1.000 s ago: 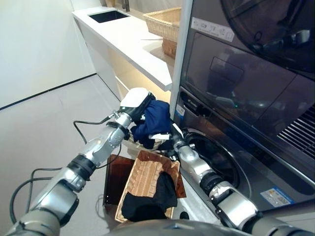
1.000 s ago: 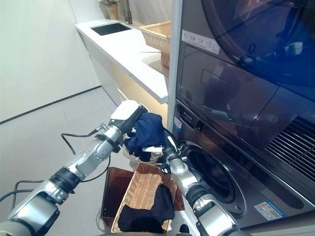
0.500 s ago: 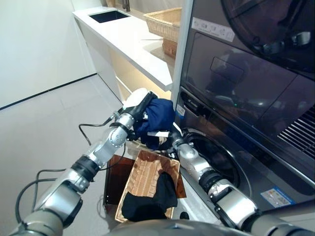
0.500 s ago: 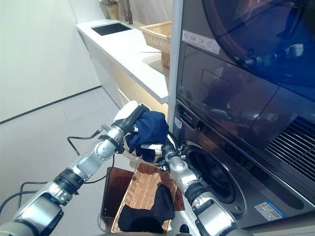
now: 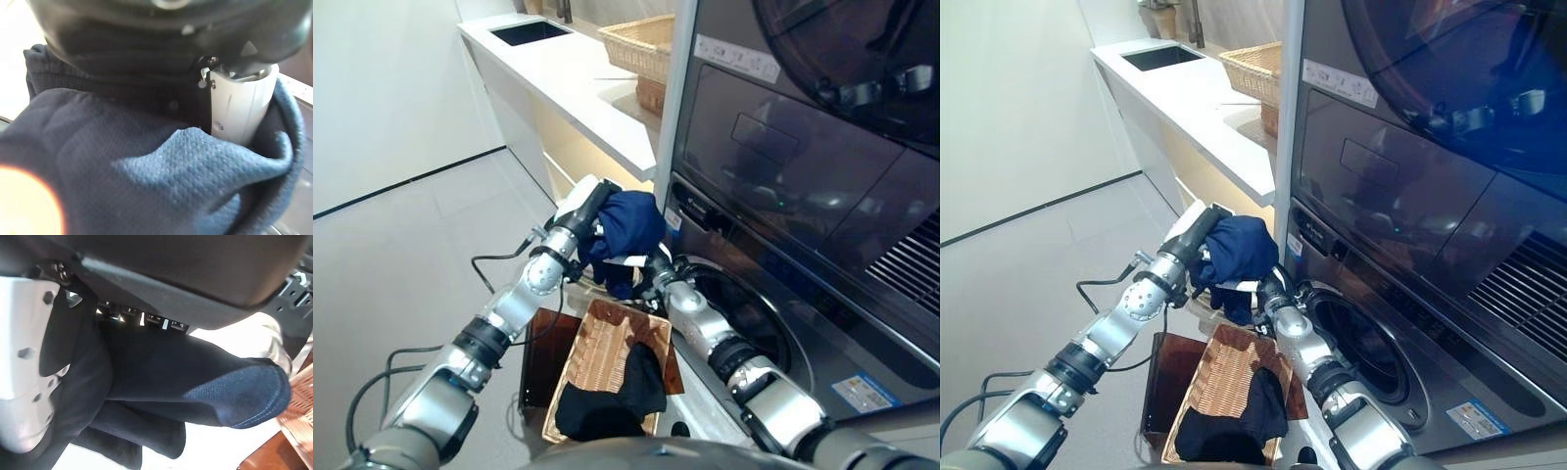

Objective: Pick up the clothes and place them into the washing machine

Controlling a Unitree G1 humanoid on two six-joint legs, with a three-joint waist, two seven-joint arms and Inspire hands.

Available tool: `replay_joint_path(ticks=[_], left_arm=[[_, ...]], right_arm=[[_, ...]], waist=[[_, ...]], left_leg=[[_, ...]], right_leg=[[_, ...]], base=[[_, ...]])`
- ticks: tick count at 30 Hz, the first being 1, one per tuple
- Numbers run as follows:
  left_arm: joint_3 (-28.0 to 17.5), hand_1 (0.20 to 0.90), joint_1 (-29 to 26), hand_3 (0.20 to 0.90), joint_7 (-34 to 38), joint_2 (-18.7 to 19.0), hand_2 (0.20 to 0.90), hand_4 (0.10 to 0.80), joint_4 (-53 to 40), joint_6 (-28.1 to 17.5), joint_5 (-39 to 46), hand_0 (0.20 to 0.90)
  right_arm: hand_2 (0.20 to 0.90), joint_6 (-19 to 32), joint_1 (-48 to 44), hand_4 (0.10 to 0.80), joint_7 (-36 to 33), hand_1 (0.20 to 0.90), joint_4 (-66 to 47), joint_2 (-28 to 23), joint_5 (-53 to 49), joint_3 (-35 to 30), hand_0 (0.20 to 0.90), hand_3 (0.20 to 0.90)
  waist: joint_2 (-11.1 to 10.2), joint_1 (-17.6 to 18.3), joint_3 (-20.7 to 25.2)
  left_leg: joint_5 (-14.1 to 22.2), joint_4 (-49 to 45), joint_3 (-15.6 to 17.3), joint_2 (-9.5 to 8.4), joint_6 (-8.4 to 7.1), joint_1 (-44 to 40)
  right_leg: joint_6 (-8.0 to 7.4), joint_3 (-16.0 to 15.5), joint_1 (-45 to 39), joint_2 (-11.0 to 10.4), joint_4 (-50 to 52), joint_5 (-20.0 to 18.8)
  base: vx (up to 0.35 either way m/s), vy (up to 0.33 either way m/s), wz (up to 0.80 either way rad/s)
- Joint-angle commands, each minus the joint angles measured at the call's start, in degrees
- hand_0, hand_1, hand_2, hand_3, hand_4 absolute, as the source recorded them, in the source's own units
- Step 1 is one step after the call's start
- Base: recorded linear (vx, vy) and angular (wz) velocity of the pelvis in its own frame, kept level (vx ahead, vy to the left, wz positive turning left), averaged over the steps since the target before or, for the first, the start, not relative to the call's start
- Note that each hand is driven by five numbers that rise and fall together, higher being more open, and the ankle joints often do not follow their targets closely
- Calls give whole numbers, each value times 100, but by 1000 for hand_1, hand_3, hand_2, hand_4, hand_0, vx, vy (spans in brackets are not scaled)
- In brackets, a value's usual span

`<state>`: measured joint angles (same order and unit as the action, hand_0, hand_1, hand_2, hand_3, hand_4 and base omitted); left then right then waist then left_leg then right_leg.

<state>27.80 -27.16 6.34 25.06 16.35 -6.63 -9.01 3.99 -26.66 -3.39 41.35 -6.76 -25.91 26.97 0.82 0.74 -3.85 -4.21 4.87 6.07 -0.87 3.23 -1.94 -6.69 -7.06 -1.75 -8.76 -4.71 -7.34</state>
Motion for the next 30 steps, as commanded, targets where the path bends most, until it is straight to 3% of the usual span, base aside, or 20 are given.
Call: replay_joint_path(ticks=[1, 12, 13, 14, 15, 30], left_arm=[[-390, 200, -368, 200, 190, -57, 200, 300, -286, -480, 155, 200], [-501, 200, -297, 200, 179, 32, 200, 300, -268, -472, 69, 200], [-525, 274, -289, 274, 182, 39, 274, 353, -267, -470, 57, 274], [-530, 420, -292, 420, 188, 44, 420, 457, -269, -470, 43, 420], [-546, 900, -292, 900, 207, 33, 900, 800, -278, -459, 21, 900], [-749, 900, -214, 900, 301, 139, 900, 800, -298, -428, -198, 900]], right_arm=[[200, 737, -348, 300, 155, 200, -564, 121, -50, -204, 200, 200], [200, 763, 93, 300, 190, 200, -1107, -119, 213, -284, 200, 200], [200, 767, 134, 300, 191, 200, -1155, -147, 260, -295, 200, 200], [200, 768, 158, 300, 194, 200, -1179, -168, 278, -304, 200, 200], [200, 771, 192, 300, 197, 200, -1224, -183, 297, -309, 200, 200], [200, 766, 593, 300, 180, 200, -1535, -364, 554, -429, 200, 200]], waist=[[-122, -66, 584], [-116, 13, 548], [-116, 18, 547], [-115, 25, 545], [-112, 32, 544], [-131, 87, 532]], left_leg=[[351, -21, 51, -63, -214, -21], [354, -29, 70, -56, -209, -20], [354, -29, 70, -59, -209, -18], [353, -30, 70, -59, -208, -17], [350, -29, 69, -61, -208, -15], [353, -25, 78, -50, -210, -12]], right_leg=[[-182, 4, 108, -300, 502, 473], [-195, 20, 130, -303, 513, 480], [-194, 24, 134, -299, 515, 484], [-195, 28, 137, -297, 515, 482], [-192, 35, 142, -291, 519, 485], [-190, 55, 153, -282, 524, 491]], base=[[0, 0, 0], [0, 0, 0], [0, 0, 0], [0, 0, 0], [0, 0, 0], [0, 0, 0]])
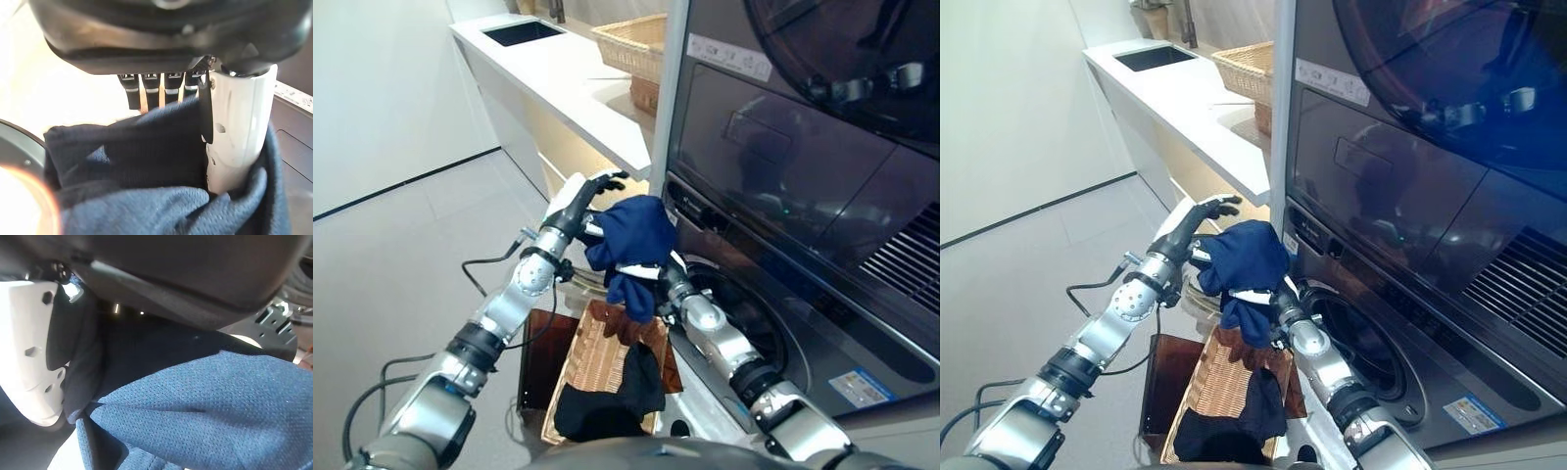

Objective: Pick up the clothes and place them into the washing machine

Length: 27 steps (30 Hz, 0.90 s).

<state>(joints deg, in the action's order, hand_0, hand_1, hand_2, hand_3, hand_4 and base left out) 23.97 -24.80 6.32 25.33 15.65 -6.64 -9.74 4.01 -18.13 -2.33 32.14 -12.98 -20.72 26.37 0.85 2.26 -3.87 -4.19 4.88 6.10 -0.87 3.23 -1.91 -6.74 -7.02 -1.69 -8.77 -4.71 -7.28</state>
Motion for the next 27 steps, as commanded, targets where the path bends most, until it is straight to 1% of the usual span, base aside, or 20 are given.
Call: replay_joint_path(ticks=[1, 7, 11, 15, 16, 17, 18, 19, 21, 24, 25, 26, 27], left_arm=[[-372, 900, -450, 900, 317, 125, 900, 800, -231, -424, -163, 900], [-441, 900, -432, 900, 330, 302, 900, 800, -315, -412, -453, 900], [-520, 900, -435, 900, 316, 436, 900, 800, -180, -360, -638, 900], [-592, 900, -341, 900, 217, 560, 900, 800, -233, -363, -612, 900], [-684, 900, -234, 900, 220, 610, 900, 800, -280, -379, -569, 900], [-535, 900, -241, 900, 206, 528, 900, 800, -287, -453, -492, 900], [-480, 900, -209, 900, 190, 486, 900, 800, -301, -457, -221, 900], [-651, 900, 6, 900, 261, 522, 900, 800, -561, -588, 7, 900], [-689, 900, 44, 900, 301, 517, 900, 800, -595, -596, 106, 900], [-1000, 900, 288, 900, 679, 372, 900, 800, -537, -683, 515, 900], [-1001, 900, 289, 900, 679, 372, 900, 800, -537, -683, 515, 900], [-1176, 900, 450, 900, 938, 274, 900, 800, -389, -684, 508, 900], [-1304, 900, 577, 900, 1034, 269, 900, 800, -318, -676, 508, 900]], right_arm=[[200, 769, -246, 300, 71, 200, -622, 255, 39, -380, 200, 200], [200, 782, -159, 300, 33, 200, -645, 226, 81, -479, 200, 200], [200, 735, -93, 300, 6, 200, -782, 212, 138, -553, 200, 200], [200, 709, -163, 300, -25, 200, -677, 240, 216, -574, 200, 200], [200, 686, -192, 300, -53, 200, -588, 242, 271, -625, 200, 200], [200, 835, -966, 300, -296, 200, 655, 636, 328, -488, 200, 200], [200, 764, -1165, 300, -356, 200, 1102, 704, 177, -580, 200, 200], [200, 783, -1318, 300, -473, 200, 1626, 648, 61, -791, 200, 200], [200, 783, -1440, 300, -502, 200, 1828, 666, -14, -830, 200, 200], [200, 807, -1554, 300, -501, 200, 2061, 692, -142, -815, 200, 200], [200, 807, -1553, 300, -501, 200, 2062, 692, -143, -814, 200, 200], [200, 829, -1478, 300, -492, 200, 2115, 720, -161, -760, 200, 200], [200, 850, -1396, 300, -490, 200, 2080, 709, -156, -734, 200, 200]], waist=[[-133, -65, 531], [-127, -63, 525], [-117, -43, 530], [-117, -70, 537], [-118, -92, 539], [-117, -180, 555], [-116, -253, 580], [-123, -364, 596], [-125, -390, 595], [-133, -442, 573], [-132, -441, 574], [-147, -456, 558], [-143, -448, 550]], left_leg=[[351, -28, 77, -49, -211, -17], [352, -30, 81, -49, -212, -17], [359, -30, 82, -52, -206, -18], [363, -34, 83, -51, -206, -16], [363, -34, 83, -48, -206, -15], [364, -33, 65, -51, -203, -21], [360, -34, 47, -55, -205, -13], [361, -31, 15, -62, -208, -18], [361, -32, 9, -64, -210, -21], [355, -37, 0, -64, -218, -17], [355, -37, -1, -64, -218, -17], [355, -35, -7, -66, -217, -20], [354, -31, -3, -71, -217, -23]], right_leg=[[-186, 49, 145, -281, 528, 487], [-185, 48, 151, -279, 536, 495], [-187, 52, 156, -281, 538, 498], [-192, 43, 153, -284, 534, 493], [-192, 36, 155, -286, 533, 486], [-187, 20, 128, -288, 526, 492], [-183, 3, 111, -295, 511, 487], [-182, -21, 86, -302, 492, 480], [-179, -23, 77, -303, 487, 477], [-167, -35, 77, -303, 487, 468], [-167, -35, 77, -303, 487, 468], [-162, -40, 86, -303, 494, 464], [-162, -36, 90, -304, 499, 463]], base=[[0, 0, 0], [0, 0, 0], [0, 0, 0], [0, 0, 0], [0, 0, 0], [0, 0, 0], [0, 0, 0], [18, 5, 5], [5, 2, 10], [-4, 3, 4], [0, 0, 0], [0, 0, 0], [0, 0, 0]])
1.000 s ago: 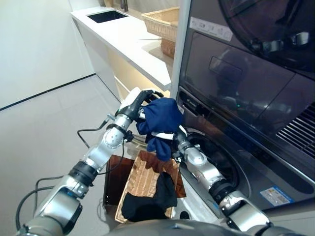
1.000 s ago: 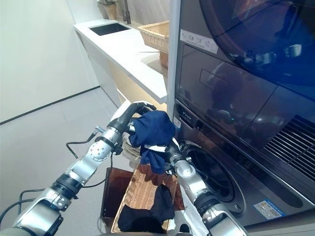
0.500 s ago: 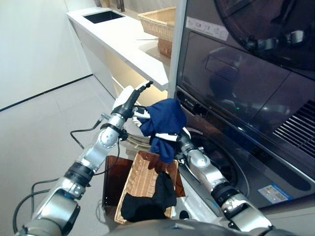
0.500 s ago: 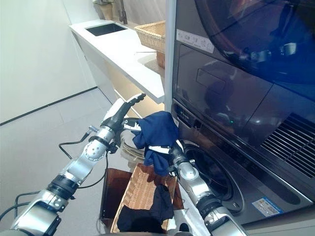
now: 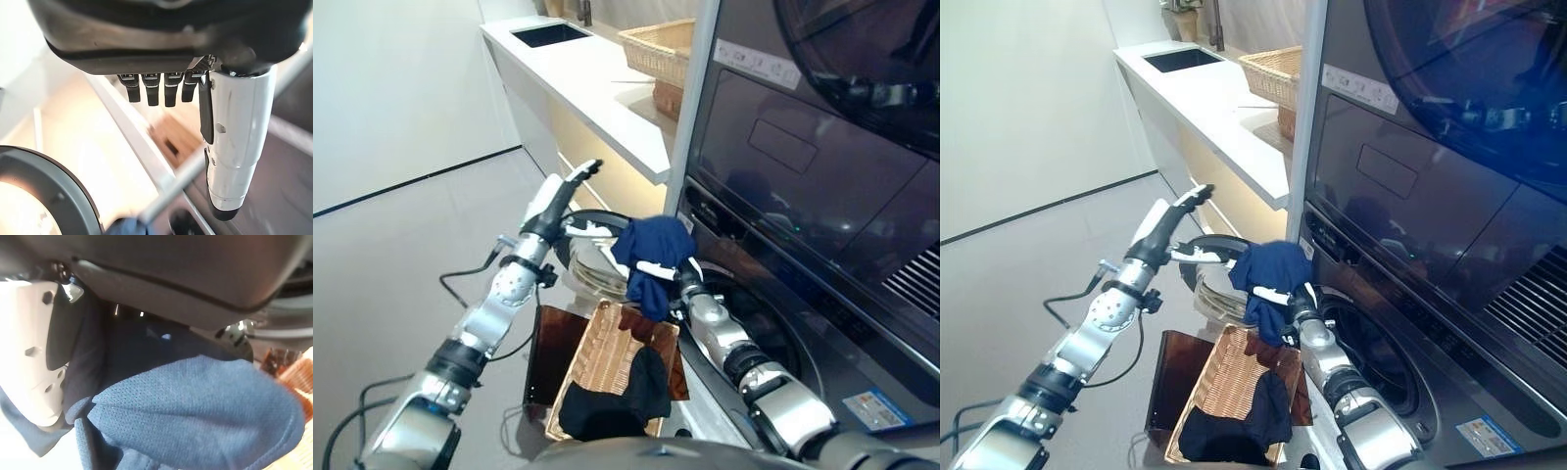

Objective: Pick up the clothes and place them into the washing machine

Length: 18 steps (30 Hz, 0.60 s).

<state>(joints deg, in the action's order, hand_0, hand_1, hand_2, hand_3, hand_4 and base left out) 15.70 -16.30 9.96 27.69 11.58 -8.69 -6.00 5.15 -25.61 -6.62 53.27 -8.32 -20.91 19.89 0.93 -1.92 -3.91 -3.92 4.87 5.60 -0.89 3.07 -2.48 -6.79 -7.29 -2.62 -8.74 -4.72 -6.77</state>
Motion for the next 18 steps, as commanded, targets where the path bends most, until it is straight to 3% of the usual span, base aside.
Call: replay_joint_path(ticks=[1, 6, 18], left_arm=[[-481, 900, -266, 900, 671, 32, 900, 800, 87, -471, 134, 900], [-825, 900, 35, 900, 956, -86, 900, 800, 373, -454, 353, 900], [-1000, 900, 331, 900, 1148, -318, 900, 800, 990, -404, 576, 900]], right_arm=[[200, 736, -643, 300, -62, 200, -35, 243, -137, -81, 200, 200], [200, 776, -374, 300, -67, 200, -43, 244, -120, -88, 200, 200], [200, 830, 132, 300, -89, 200, 127, 393, -265, -106, 200, 200]], waist=[[-149, -26, 557], [-142, -11, 533], [-107, 56, 490]], left_leg=[[327, -29, 47, -69, -200, 34], [324, -29, 53, -77, -201, 45], [320, -26, 51, -84, -209, 63]], right_leg=[[-158, -10, 183, -306, 500, 413], [-151, -2, 202, -305, 499, 405], [-150, 12, 217, -302, 492, 408]], base=[[0, 0, 0], [0, 0, 0], [0, 0, 0]])
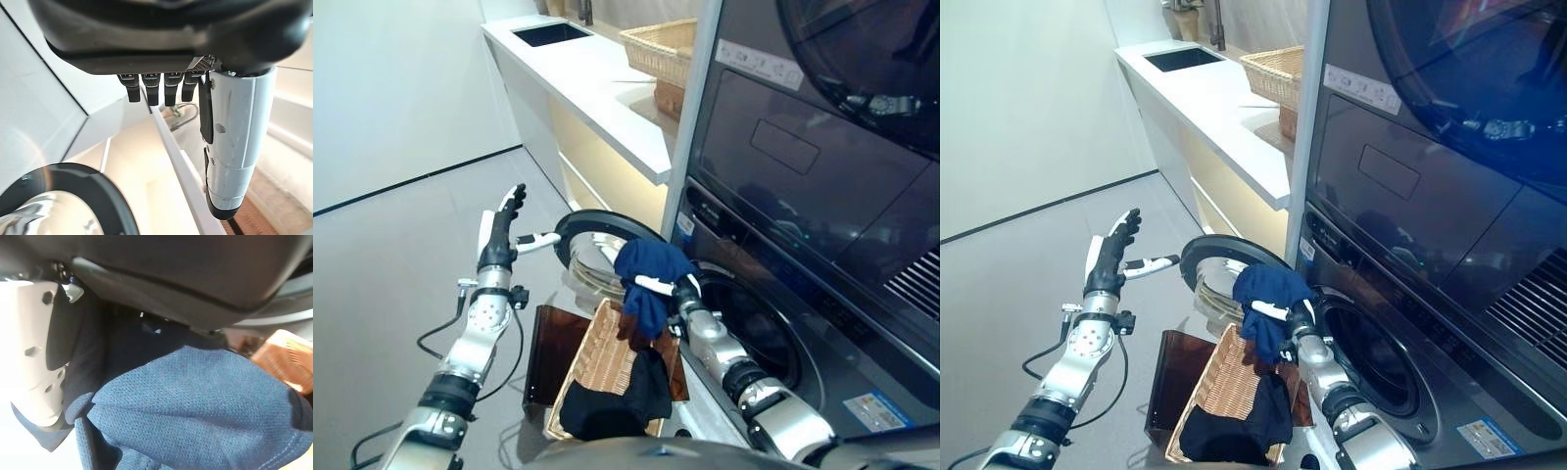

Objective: Pick up the clothes and place them into the washing machine

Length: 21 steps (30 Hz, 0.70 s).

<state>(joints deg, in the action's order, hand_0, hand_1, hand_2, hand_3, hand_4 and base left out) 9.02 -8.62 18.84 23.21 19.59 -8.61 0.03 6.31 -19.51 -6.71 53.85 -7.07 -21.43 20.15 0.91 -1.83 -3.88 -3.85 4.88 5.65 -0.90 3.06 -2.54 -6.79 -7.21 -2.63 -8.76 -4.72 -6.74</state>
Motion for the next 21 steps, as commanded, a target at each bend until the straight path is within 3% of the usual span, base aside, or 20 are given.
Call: replay_joint_path(ticks=[1, 9, 21], left_arm=[[-341, 900, -415, 900, 280, 126, 900, 800, 247, -407, -39, 900], [-449, 900, -326, 900, 435, -60, 900, 800, 810, -360, 329, 900], [-503, 900, 50, 900, 300, -216, 900, 800, 636, -475, 660, 900]], right_arm=[[200, 729, -434, 300, -97, 200, 92, 280, -253, -164, 200, 200], [200, 814, -86, 300, -171, 200, 395, 377, -788, -439, 200, 200], [200, 863, 234, 300, -250, 200, 711, 417, -1221, -798, 200, 200]], waist=[[-100, 52, 488], [-64, 130, 454], [31, 170, 272]], left_leg=[[316, -25, 46, -84, -208, 64], [335, -29, 76, -88, -208, 64], [336, -50, 112, -111, -202, 191]], right_leg=[[-149, -2, 219, -299, 499, 411], [-150, 15, 241, -309, 491, 398], [-169, 64, 366, -338, 478, 358]], base=[[0, 0, 0], [0, 0, 0], [-1, 4, 0]])
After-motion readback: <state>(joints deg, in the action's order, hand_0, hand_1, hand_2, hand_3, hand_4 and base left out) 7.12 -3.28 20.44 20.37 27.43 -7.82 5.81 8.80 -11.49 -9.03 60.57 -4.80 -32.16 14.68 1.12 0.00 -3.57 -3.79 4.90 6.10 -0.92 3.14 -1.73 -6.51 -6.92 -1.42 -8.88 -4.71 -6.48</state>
